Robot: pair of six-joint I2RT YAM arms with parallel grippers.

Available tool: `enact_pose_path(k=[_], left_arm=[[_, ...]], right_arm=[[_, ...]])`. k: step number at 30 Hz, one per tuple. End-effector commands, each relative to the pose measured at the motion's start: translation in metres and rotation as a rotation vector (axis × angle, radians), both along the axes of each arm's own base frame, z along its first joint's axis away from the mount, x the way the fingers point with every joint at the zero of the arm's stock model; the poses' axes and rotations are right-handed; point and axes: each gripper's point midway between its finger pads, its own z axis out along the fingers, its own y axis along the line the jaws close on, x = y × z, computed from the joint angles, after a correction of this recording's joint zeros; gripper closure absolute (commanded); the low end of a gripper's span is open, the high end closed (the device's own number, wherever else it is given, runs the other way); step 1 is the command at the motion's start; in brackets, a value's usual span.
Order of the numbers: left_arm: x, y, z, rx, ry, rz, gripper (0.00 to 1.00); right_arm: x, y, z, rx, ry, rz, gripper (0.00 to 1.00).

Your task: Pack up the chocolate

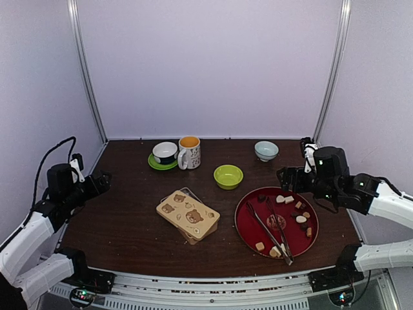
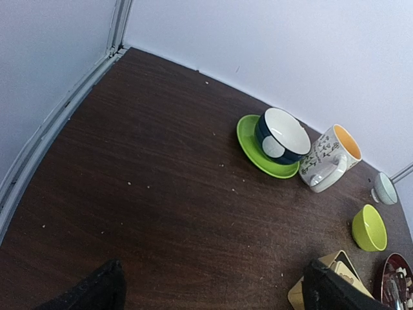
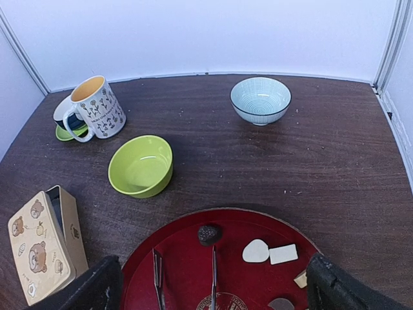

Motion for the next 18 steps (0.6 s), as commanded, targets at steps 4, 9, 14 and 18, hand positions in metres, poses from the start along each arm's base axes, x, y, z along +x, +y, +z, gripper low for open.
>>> enact_pose_path(k=[4,9,14,18], left_arm=[[-0.006,0.002,0.003,0.021,0.036,0.003,0.02],[-0.014,-0.001,-0.004,0.008,0.053,-0.014,0.02],[-0.017,-0.031,-0.009,-0.109,0.043,-0.155,0.02],[-0.023,-0.062,-0.027,-0.339,0.079,-0.264,0.02]], right_arm=[[-0.002,-0.006,0.007,0.017,-0.012,-0.021,0.00],[-0.006,-0.004,0.002,0.020,0.015,-0.002,0.00],[-0.011,0.014,-0.006,0.046,0.064,0.092,0.00],[-0.016,0.036,-0.015,0.083,0.120,0.186,0.00]])
